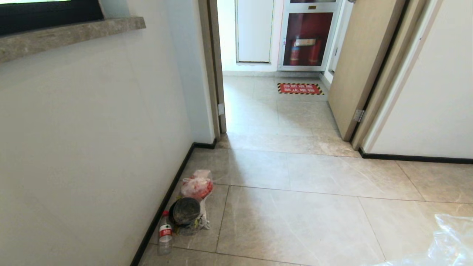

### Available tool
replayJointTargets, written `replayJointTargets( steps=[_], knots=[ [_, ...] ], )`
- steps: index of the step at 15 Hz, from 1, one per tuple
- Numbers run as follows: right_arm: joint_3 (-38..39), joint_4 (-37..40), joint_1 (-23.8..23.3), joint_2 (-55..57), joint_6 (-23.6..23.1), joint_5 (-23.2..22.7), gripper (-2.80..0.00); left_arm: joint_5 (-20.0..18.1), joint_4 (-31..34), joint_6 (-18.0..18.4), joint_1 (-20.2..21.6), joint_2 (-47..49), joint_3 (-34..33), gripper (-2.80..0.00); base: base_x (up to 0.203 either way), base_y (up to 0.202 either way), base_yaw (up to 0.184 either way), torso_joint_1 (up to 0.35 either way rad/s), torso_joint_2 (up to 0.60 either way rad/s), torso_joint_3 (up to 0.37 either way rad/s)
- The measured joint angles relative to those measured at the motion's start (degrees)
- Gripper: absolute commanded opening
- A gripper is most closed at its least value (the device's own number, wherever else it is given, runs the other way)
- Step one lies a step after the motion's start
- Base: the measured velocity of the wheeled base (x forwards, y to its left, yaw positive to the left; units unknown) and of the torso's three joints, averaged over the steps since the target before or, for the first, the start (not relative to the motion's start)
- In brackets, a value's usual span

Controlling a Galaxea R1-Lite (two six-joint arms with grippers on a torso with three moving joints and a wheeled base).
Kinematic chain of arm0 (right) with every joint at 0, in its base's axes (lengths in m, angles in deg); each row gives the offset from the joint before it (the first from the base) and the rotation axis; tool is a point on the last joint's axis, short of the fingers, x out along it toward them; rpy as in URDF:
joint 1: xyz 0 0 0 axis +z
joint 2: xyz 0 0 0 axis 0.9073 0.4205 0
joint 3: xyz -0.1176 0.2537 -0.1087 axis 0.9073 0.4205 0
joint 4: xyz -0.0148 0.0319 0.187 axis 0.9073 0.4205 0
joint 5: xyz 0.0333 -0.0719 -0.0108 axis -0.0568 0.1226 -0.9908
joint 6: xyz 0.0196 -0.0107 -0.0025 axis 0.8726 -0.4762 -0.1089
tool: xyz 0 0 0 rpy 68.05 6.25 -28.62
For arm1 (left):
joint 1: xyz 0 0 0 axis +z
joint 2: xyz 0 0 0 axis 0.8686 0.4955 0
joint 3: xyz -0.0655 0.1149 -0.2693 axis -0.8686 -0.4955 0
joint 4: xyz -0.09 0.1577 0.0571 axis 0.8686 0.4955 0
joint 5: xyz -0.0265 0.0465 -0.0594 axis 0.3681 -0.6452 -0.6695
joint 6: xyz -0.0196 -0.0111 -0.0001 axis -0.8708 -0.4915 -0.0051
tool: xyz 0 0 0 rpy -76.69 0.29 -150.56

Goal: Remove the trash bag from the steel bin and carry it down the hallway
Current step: Put the trash bag at the door

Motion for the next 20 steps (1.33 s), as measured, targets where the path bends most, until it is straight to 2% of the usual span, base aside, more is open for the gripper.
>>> replayJointTargets(
  steps=[4,13,20],
  knots=[
    [0.0,-0.1,0.0,0.0,0.0,0.0,-2.80,0.0,0.0,0.0,0.0,0.0,0.0,-2.80,0.000,-0.020,0.005,0.001,0.00,0.001],
    [0.0,0.0,0.1,0.0,0.0,0.0,-2.80,0.0,0.0,0.0,0.0,0.0,0.0,-2.80,0.000,-0.174,0.000,0.002,0.00,0.001],
    [0.0,0.1,0.0,0.0,-0.1,0.0,-2.80,0.0,0.0,0.0,0.0,0.0,0.0,-2.80,0.000,0.000,0.000,0.000,0.00,0.000]
  ],
)
